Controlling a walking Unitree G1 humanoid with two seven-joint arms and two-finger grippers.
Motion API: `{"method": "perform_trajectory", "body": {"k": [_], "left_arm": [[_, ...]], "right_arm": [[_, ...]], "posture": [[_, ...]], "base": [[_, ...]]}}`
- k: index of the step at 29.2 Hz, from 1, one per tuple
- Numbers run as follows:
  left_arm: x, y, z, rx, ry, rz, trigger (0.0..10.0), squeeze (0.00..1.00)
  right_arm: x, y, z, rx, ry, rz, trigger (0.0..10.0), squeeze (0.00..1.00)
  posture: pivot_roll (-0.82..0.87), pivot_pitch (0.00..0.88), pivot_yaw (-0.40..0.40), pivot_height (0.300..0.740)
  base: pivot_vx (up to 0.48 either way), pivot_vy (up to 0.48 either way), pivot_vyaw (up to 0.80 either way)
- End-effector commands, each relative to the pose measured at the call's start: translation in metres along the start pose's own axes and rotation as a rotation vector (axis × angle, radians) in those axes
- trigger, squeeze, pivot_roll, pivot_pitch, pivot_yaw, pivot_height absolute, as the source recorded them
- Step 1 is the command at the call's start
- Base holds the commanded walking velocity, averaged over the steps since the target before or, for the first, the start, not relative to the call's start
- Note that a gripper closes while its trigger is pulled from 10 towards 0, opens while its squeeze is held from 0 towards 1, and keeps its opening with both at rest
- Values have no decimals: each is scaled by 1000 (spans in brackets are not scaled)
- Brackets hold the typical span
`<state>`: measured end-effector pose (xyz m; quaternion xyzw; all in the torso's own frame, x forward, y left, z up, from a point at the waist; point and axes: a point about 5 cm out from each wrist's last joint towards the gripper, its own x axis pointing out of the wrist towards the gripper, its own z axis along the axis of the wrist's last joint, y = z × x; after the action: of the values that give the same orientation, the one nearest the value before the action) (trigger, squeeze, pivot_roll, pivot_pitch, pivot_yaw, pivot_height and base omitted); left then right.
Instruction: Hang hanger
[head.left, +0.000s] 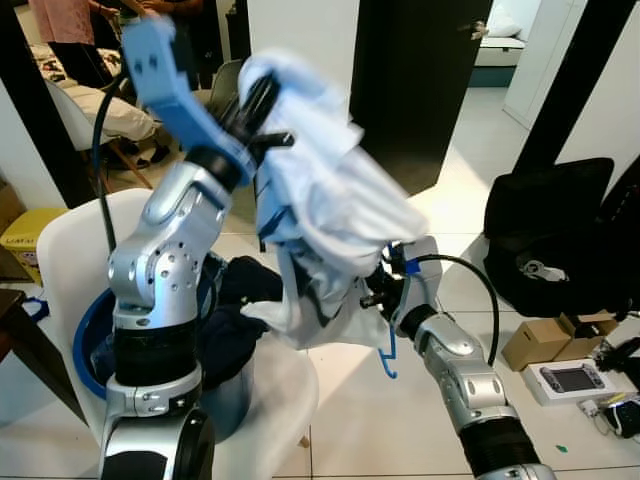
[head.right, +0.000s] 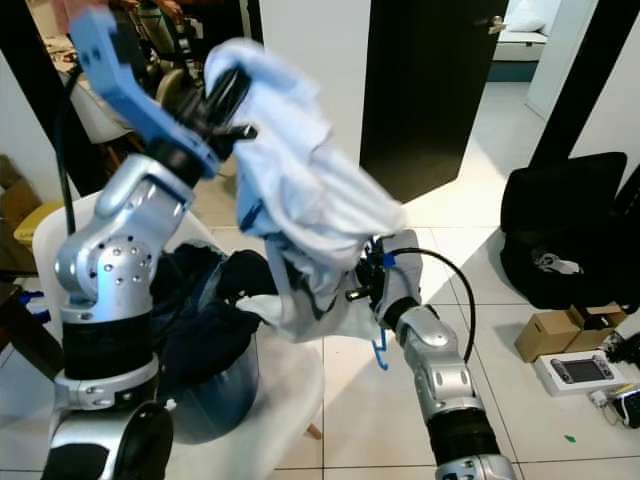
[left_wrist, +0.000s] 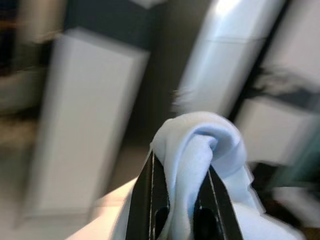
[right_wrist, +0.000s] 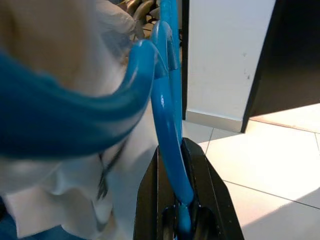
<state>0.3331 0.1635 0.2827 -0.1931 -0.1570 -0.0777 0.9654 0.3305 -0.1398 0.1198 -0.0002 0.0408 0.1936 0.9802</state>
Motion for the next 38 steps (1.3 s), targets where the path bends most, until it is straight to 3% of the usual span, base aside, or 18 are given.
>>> {"method": "perform_trajectory", "body": {"k": [1, 2, 4, 5, 7, 10, 11, 12, 17, 22, 26, 27, 32, 33, 36, 38], "left_arm": [[-6, 24, -3, 48, 27, 127, 0, 0], [-6, 24, -3, 48, 27, 127, 0, 0], [-21, 51, -11, 138, 74, 258, 0, 0], [-21, 51, -11, 138, 74, 258, 0, 0], [-36, 76, -15, 195, 92, 381, 0, 0], [-41, 83, -16, 210, 95, 420, 0, 0], [-50, 100, -15, 245, 90, 502, 0, 0], [-50, 100, -15, 245, 90, 502, 0, 0], [-65, 131, -4, 289, 34, 657, 0, 0], [-71, 147, -1, 355, 38, 702, 0, 0], [-75, 163, -15, 372, 95, 717, 1098, 0], [-75, 167, -24, 368, 127, 702, 2706, 0], [-74, 169, -32, 365, 153, 685, 2980, 0], [-69, 165, -43, 381, 189, 636, 9804, 1000], [-60, 153, -58, 428, 233, 558, 10000, 1000], [-58, 153, -57, 477, 227, 561, 10000, 1000]], "right_arm": [[-1, -1, -1, 9, 4, 1, 10000, 0], [-1, -1, -1, 9, 4, 1, 10000, 0], [-1, -1, -1, 9, 6, 4, 10000, 0], [-1, -1, -1, 9, 6, 4, 10000, 0], [-1, -1, -1, 8, 7, 6, 10000, 0], [-1, -1, -1, 7, 7, 7, 10000, 0], [-1, -2, -2, 5, 8, 7, 10000, 0], [-1, -2, -2, 5, 8, 7, 10000, 0], [-1, -1, -2, 0, 11, 16, 10000, 0], [-1, -1, -2, 1, 14, 19, 10000, 0], [-1, -1, -2, 0, 15, 21, 10000, 0], [-1, -1, -2, -1, 15, 21, 10000, 0], [-1, -1, -2, -2, 16, 21, 10000, 0], [-2, -1, -2, -3, 16, 19, 10000, 0], [-2, -2, -2, -3, 15, 14, 10000, 0], [-2, -2, -2, -3, 15, 13, 10000, 0]], "posture": [[8, 25, -17, 740], [8, 25, -17, 740], [9, 28, -18, 740], [9, 28, -18, 740], [6, 29, -18, 740], [6, 29, -18, 740], [5, 28, -21, 740], [5, 28, -21, 740], [4, 26, -26, 740], [5, 23, -27, 740], [0, 24, -29, 740], [-5, 24, -30, 740], [-8, 26, -29, 740], [-15, 27, -28, 740], [-16, 27, -29, 740], [-25, 29, -26, 740]], "base": [[0, 0, 0], [0, 0, 0], [0, 0, 0], [0, 0, 0], [0, 0, 0], [0, 0, 0], [0, 0, 0], [0, 0, 0], [0, 0, 0], [0, 0, 0], [0, 0, 0], [0, 0, 0], [0, 0, 0], [0, 0, 0], [0, 0, 0], [0, 0, 0]]}}
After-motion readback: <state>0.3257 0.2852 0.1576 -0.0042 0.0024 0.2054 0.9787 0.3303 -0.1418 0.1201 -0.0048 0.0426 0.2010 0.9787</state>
